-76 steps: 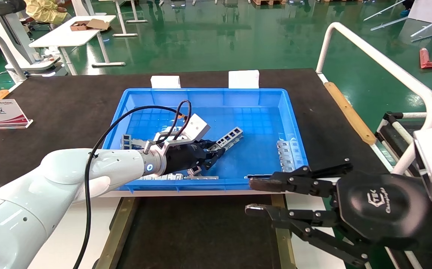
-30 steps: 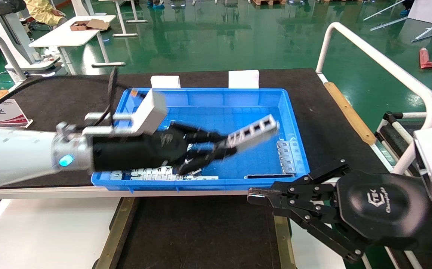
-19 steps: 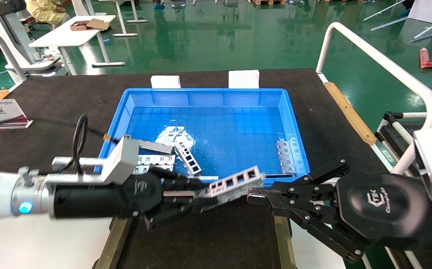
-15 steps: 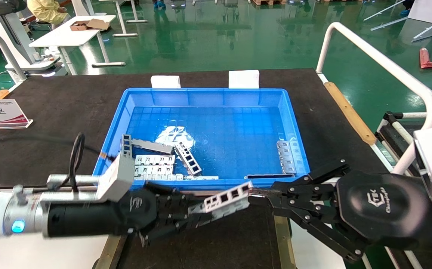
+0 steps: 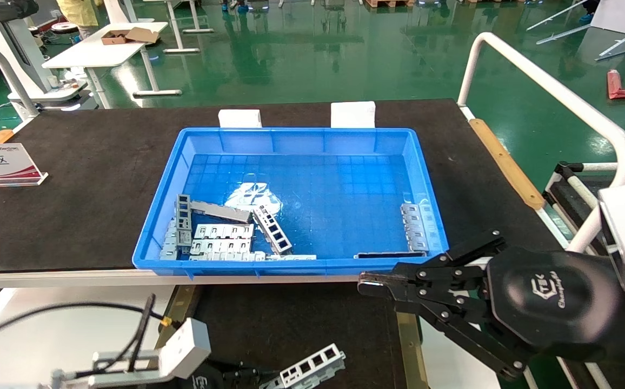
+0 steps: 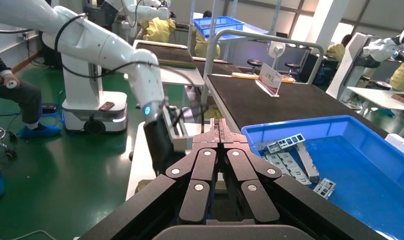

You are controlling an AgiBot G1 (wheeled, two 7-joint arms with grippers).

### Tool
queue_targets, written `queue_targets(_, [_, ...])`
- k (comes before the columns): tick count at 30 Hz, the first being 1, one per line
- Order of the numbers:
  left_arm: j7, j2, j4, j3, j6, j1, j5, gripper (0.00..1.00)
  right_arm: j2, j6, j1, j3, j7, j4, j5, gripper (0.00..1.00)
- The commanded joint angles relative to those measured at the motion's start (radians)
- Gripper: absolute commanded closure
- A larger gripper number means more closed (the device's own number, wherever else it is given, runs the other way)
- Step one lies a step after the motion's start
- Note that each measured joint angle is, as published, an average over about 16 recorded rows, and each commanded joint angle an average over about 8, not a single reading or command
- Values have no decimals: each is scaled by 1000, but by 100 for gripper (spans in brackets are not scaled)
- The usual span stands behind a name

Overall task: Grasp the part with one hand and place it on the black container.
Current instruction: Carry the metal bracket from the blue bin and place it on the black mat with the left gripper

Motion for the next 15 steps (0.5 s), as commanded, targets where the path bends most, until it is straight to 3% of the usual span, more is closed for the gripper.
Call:
queue_targets(1, [-18, 3, -4, 10, -41, 34, 1, 100, 0, 0, 0, 0, 0, 0, 0, 100])
queue_targets(15, [-224, 150, 26, 45, -439, 142, -25, 100, 0, 0, 0, 0, 0, 0, 0, 100])
